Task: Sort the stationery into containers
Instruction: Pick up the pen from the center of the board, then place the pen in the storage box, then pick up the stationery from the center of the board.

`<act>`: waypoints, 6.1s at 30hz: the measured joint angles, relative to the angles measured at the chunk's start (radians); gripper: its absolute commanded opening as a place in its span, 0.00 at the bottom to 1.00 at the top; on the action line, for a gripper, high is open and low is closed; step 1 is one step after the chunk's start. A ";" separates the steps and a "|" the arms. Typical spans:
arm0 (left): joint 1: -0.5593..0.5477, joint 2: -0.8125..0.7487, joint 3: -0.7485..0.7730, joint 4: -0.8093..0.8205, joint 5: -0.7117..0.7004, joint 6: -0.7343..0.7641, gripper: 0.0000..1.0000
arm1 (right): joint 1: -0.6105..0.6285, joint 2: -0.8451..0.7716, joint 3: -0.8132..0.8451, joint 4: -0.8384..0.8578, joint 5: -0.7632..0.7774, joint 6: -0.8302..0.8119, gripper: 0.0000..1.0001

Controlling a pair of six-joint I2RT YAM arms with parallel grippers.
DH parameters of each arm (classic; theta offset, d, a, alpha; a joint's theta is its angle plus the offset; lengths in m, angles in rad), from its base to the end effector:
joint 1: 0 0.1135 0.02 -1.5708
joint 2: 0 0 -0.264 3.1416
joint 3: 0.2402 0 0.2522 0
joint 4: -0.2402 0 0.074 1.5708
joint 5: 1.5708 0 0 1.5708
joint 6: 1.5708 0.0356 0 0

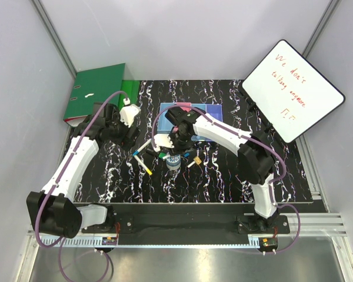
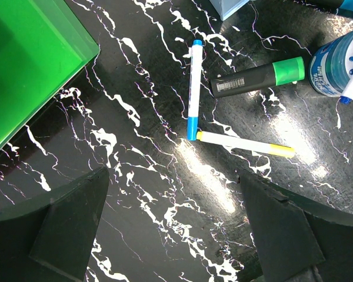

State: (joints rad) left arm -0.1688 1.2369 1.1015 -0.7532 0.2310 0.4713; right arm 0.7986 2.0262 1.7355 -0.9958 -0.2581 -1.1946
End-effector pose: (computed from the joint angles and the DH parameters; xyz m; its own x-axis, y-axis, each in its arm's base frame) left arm 0.2478 -0.0505 0.3050 -0.5429 0.5409 -0.6425 0.6199 0.7742 0.1279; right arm 0.2854 0.3061 0.2338 0.4446 -0.8324 -0.3309 -0.8957 -0.4105 -0.1709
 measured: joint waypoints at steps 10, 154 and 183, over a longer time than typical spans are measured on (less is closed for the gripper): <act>0.000 0.000 -0.005 0.005 0.000 0.000 0.99 | 0.000 0.017 0.000 0.040 0.002 0.019 0.36; -0.041 -0.018 0.028 -0.023 -0.023 0.010 0.99 | -0.158 -0.349 -0.632 0.480 0.113 1.046 0.64; -0.041 -0.017 -0.023 0.003 -0.023 0.030 0.99 | -0.118 -0.224 -0.610 0.554 0.145 1.042 0.30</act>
State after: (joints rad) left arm -0.2096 1.2198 1.0790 -0.7502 0.2081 0.5011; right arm 0.6807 1.8023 1.1259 -0.4423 -0.1135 -0.1528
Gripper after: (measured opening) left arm 0.987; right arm 0.398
